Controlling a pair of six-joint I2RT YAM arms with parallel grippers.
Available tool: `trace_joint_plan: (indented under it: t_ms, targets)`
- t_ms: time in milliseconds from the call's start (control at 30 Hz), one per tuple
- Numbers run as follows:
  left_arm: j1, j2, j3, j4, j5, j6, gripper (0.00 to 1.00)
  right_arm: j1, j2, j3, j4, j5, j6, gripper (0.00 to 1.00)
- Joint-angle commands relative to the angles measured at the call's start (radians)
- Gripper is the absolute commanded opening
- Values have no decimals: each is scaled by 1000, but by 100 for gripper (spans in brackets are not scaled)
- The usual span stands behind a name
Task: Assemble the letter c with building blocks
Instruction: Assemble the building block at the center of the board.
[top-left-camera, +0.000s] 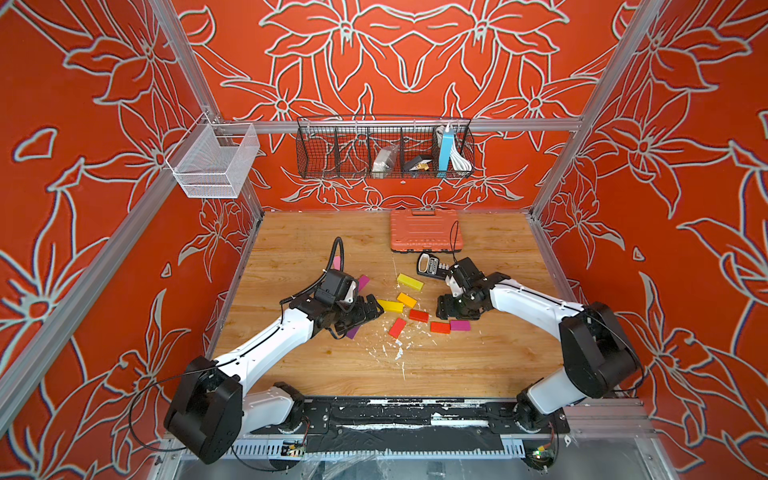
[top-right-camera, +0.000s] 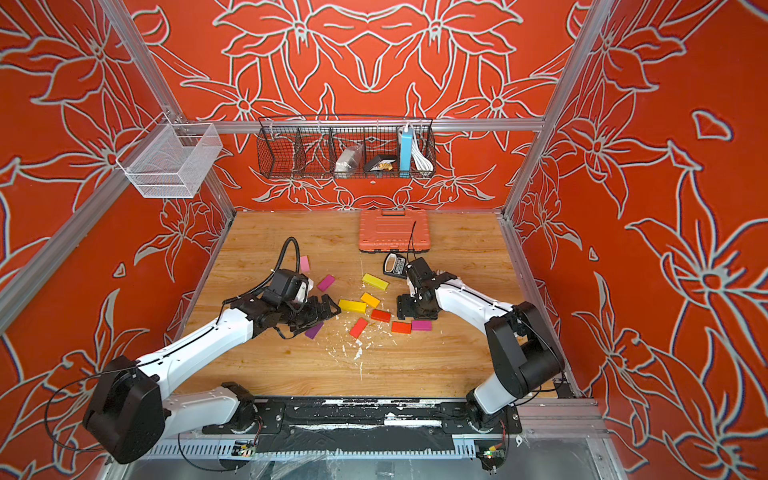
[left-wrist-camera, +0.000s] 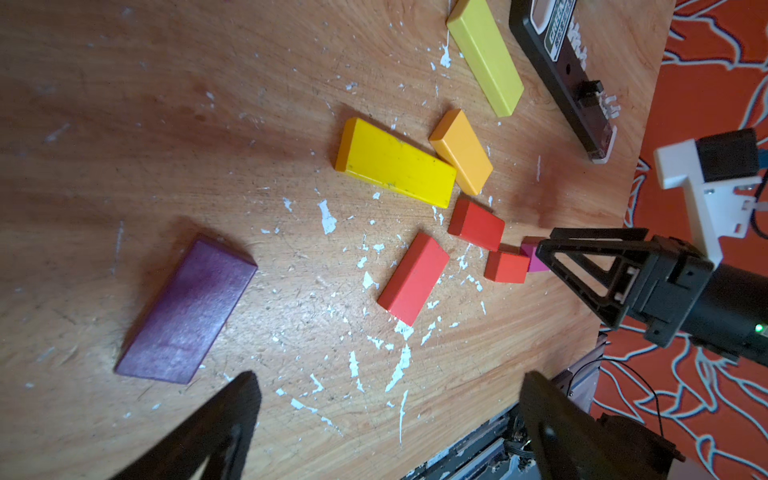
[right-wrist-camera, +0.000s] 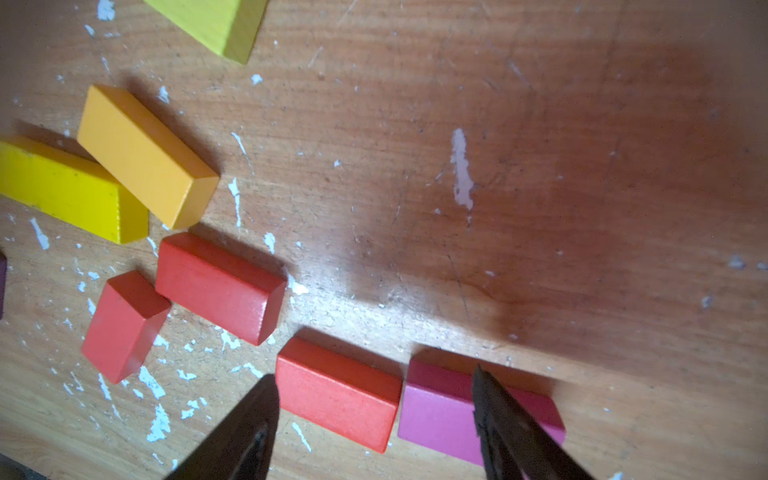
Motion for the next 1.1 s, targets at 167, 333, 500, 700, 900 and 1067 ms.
trace_joint_plan:
  t_ms: [167,333,500,700,900,1067]
  targets:
    - [-14,-4,30,-2,-12,-9,98,0,-4,-40,11,-26,4,75]
    - [-16,-3,28,0,-13,-10,98,1,-16,-49,13,-27,5,74]
    - [-21,0,28,2,-13,-14,98,2,-29,-46,5,-25,7,74]
    - [-40,-2,34,12,-9,-38,98,-8,-86,-23,-36,32,23,77]
    - [-97,27,67,33,-30,-68,98,-68,-170,-60,-43,65,80,80]
    - [-177,100,124,61,-57,-94,98,-111,-228,-94,-44,53,115,81]
